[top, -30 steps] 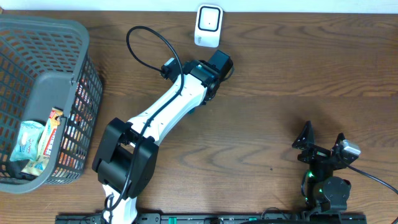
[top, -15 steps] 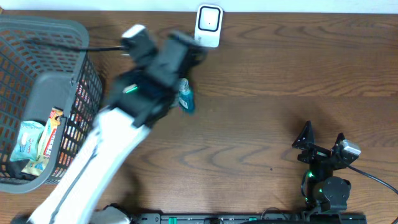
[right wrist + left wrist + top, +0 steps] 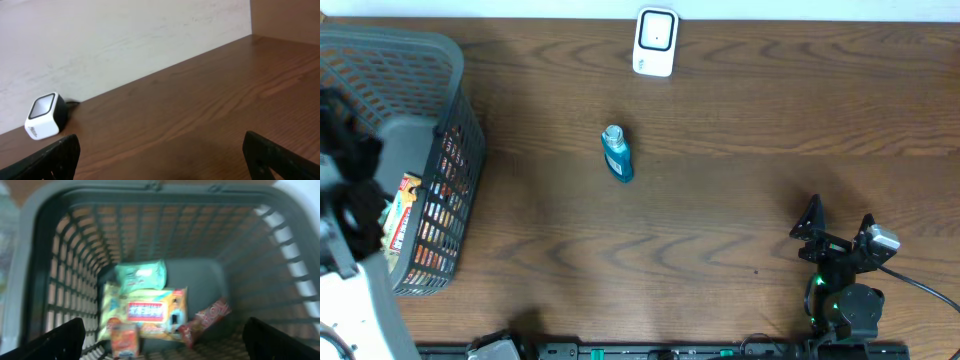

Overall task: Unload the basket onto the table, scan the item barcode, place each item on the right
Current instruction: 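Reach the left gripper into the basket and grasp the orange box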

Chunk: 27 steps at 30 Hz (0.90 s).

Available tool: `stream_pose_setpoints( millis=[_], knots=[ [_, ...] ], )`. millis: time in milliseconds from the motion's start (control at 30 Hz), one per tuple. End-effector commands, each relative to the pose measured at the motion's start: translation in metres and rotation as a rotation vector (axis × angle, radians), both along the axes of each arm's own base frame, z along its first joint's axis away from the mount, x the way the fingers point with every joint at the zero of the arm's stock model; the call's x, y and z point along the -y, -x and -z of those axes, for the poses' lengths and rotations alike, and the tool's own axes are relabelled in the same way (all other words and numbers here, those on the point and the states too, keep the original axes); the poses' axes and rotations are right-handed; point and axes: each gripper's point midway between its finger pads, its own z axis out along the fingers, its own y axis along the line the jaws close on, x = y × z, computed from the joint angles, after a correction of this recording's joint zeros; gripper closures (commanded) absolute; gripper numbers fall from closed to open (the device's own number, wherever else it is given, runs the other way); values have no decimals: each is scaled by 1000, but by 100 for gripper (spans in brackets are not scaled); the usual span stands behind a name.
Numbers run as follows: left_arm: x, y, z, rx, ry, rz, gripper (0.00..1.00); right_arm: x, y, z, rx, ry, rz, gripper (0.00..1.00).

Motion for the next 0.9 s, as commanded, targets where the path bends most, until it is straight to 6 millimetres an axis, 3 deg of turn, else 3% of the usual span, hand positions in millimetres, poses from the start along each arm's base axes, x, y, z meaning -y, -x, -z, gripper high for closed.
stream_pose_setpoints(
  millis=[0,133,400,633,867],
  knots=[
    [-14,-2,48,-106,229,25,2,1,0,0,0,-3,5,1],
    [-12,-12,110,-274,507,130,2,1,0,0,0,-3,5,1],
    [-3,-8,199,-634,785,216,9,1,0,1,0,-3,5,1],
    [3,0,246,-726,848,291,9,1,0,1,0,-3,5,1],
    [3,1,278,-721,830,325,9,1,0,0,0,-3,5,1]
  ],
)
